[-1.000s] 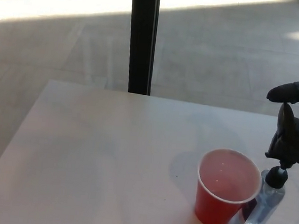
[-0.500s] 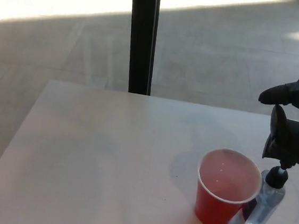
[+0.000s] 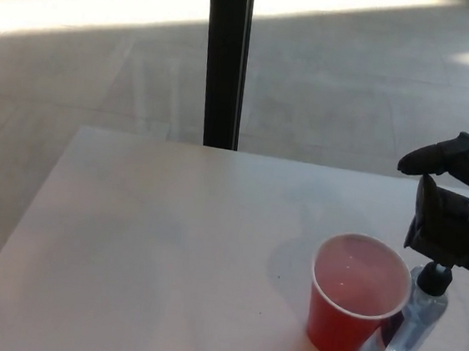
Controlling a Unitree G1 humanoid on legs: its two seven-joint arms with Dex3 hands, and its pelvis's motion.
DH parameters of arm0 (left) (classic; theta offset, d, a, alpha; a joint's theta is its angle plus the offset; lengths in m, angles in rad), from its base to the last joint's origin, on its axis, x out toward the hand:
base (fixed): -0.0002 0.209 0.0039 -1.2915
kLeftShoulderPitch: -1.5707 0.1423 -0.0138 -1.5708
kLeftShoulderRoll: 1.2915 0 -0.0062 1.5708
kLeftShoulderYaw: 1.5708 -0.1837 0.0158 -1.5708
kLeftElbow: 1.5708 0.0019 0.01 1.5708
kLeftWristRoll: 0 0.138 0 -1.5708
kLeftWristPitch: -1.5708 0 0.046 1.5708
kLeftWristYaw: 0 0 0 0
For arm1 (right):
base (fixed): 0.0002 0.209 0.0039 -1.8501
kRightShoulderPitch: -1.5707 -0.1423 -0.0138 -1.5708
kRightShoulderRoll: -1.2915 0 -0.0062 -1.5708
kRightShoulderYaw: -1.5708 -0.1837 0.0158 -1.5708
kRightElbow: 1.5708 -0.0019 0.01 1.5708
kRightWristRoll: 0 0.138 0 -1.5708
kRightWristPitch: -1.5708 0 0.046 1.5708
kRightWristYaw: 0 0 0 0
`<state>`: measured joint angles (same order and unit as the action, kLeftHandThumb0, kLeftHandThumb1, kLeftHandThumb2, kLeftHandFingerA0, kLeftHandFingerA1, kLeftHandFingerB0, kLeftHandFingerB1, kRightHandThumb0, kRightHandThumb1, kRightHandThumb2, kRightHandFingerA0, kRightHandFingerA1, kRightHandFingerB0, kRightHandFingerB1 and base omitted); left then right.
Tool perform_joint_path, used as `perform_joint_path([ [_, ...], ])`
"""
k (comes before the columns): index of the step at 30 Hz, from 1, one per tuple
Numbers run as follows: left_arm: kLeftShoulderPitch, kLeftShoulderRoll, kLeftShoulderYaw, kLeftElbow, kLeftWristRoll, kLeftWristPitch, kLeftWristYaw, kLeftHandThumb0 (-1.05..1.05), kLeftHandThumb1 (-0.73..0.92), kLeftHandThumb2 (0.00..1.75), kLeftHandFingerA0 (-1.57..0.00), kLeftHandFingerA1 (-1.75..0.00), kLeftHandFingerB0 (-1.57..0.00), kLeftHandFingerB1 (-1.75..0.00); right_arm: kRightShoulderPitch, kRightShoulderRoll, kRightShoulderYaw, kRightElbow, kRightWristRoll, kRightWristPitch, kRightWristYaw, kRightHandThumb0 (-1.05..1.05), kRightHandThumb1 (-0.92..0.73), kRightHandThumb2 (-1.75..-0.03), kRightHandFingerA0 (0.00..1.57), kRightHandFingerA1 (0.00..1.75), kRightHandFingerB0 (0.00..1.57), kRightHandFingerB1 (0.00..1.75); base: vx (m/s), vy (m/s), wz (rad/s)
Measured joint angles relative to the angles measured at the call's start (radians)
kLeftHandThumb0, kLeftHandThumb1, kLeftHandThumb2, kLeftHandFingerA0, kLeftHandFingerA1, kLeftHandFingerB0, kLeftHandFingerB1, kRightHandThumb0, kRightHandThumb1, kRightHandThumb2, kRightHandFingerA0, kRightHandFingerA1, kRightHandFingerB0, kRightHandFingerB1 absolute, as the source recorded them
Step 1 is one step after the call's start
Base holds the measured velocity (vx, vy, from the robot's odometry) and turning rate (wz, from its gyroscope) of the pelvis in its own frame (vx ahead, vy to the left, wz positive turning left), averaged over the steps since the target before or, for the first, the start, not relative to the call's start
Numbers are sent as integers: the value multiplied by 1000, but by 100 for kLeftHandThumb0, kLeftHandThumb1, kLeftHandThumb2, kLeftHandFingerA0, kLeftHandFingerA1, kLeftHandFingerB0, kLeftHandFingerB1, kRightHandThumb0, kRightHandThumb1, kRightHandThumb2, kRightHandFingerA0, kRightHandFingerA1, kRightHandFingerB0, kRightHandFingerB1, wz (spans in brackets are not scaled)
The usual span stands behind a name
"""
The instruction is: The robot uses its right hand fist to press the hand soap kept in the middle of the table to get liquid hand soap out
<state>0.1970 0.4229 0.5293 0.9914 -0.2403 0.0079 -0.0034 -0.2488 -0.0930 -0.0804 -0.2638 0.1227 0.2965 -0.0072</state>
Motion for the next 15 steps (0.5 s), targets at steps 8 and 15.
perform_joint_path([
  [8, -8, 0, 0, 2, -1, -2, 1, -27, 47, 101, -65, -94, -56, -87, 15, 15, 33, 34, -44, -88, -29, -17, -45, -133, 103, 170, 83, 151, 0, 0, 0],
  [15, -18, 0, -1, 14, 0, -12, 1, -27, 49, 102, -68, -99, -57, -89, 28, 15, 49, 47, -79, -128, -53, -21, -51, -125, 102, 175, 80, 155, 0, 0, 0],
])
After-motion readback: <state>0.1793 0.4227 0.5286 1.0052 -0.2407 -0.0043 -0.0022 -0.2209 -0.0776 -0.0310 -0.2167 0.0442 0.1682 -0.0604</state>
